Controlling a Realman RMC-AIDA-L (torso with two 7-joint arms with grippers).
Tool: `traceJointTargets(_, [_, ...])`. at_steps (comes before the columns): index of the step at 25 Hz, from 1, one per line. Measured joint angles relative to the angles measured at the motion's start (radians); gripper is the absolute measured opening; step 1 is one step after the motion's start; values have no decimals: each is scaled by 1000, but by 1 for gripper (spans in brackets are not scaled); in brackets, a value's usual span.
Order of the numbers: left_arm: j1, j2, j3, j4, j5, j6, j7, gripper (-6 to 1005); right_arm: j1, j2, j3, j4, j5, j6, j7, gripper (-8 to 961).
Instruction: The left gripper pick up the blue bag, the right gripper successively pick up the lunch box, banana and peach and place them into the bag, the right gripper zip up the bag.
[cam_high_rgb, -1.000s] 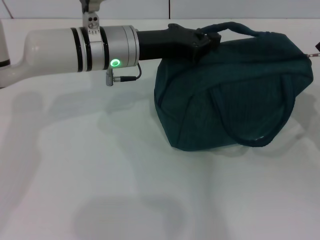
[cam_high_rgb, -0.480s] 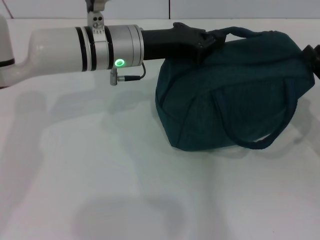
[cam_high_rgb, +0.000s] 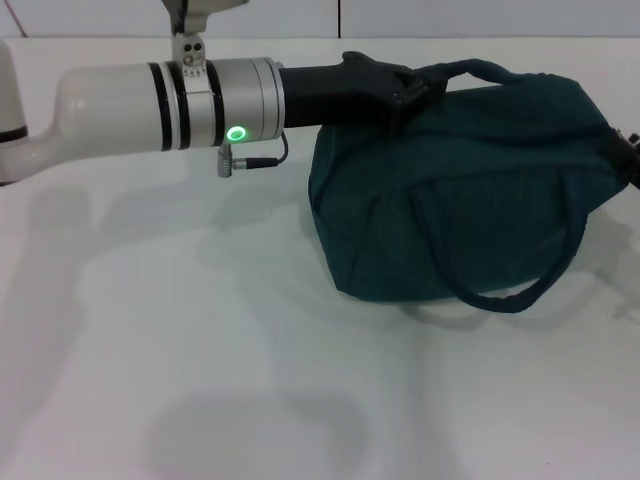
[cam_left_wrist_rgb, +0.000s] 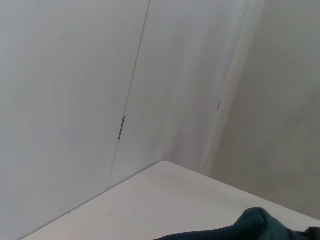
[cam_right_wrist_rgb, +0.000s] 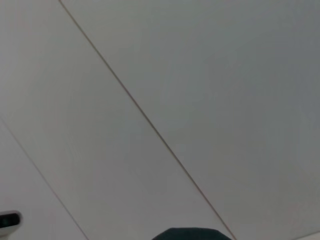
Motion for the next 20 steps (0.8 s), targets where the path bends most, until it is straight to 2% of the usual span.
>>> traceJointTargets(13, [0,0,0,15,-2,1,49,0,-88,-55,4,0,-63,-146,2,606])
traceJointTargets(17, [1,-1,0,21,-2,1,63,0,-104,-61,11,-1,-59,-146,-27,591])
traceJointTargets(20, [0,-1,0,31,-3,1,66,0,-101,-56,33,-1,-58,-109,-73,579])
